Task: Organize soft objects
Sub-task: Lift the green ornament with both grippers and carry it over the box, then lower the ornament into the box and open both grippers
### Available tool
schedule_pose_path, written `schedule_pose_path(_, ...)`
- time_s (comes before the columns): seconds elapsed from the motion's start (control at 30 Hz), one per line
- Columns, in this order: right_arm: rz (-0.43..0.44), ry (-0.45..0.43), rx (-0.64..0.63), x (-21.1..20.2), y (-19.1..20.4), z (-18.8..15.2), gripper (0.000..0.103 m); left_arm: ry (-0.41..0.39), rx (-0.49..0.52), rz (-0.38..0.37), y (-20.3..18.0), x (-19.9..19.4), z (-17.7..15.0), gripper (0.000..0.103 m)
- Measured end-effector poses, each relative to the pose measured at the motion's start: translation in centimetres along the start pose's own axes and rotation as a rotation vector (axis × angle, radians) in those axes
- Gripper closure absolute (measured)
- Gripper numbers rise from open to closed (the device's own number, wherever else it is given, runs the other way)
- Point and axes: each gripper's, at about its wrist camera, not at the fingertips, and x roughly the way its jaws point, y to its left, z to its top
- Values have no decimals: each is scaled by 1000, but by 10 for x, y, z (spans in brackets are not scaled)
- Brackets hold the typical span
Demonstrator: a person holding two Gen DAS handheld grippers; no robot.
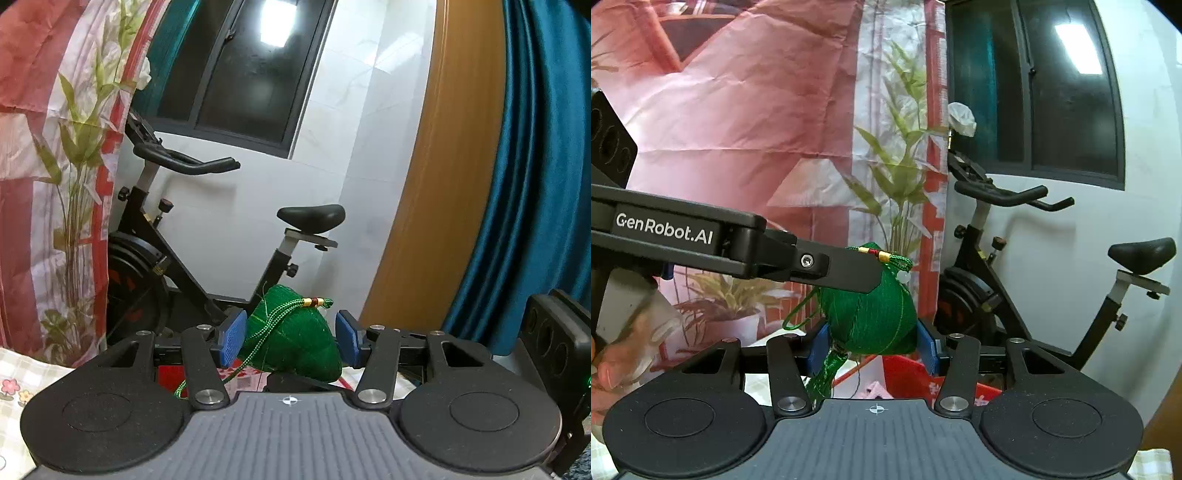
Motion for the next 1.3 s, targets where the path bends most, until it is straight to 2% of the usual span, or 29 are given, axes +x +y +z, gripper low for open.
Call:
schedule_pose_path(0.13, -8, 38, 25, 15, -4, -13, 57, 32, 4, 14, 5, 11, -12, 48)
schedule_pose_path(0.3, -41, 127, 55, 34, -8, -44, 57, 113, -59, 15, 23, 37, -39, 48)
schedule_pose_path(0.57, -139, 272, 166, 48, -27, -92, 56, 224, -75, 44, 34, 65, -69, 45)
schedule_pose_path(0.73, -223, 322, 193, 44, -38, -110, 55, 246, -70, 114, 43, 61, -72, 26)
schedule_pose_path(0.8, -241, 325, 209, 40, -42, -114, 50, 245, -54, 144, 43, 56, -71, 18)
schedule_pose_path(0.93, -267, 317, 219, 31, -44, -114, 30, 232, -12, 211, 39, 44, -67, 2)
schedule_pose_path(1.07, -276, 291, 230, 18, -44, -111, 4, 228, -1, 247, 38, 35, -65, 0)
schedule_pose_path(1.1, -277, 281, 232, 15, -43, -110, 1, 233, -3, 255, 39, 33, -64, 0)
schedule_pose_path(1.3, -300, 237, 254, -3, -44, -101, 0, 208, 20, 325, 34, 17, -62, 0)
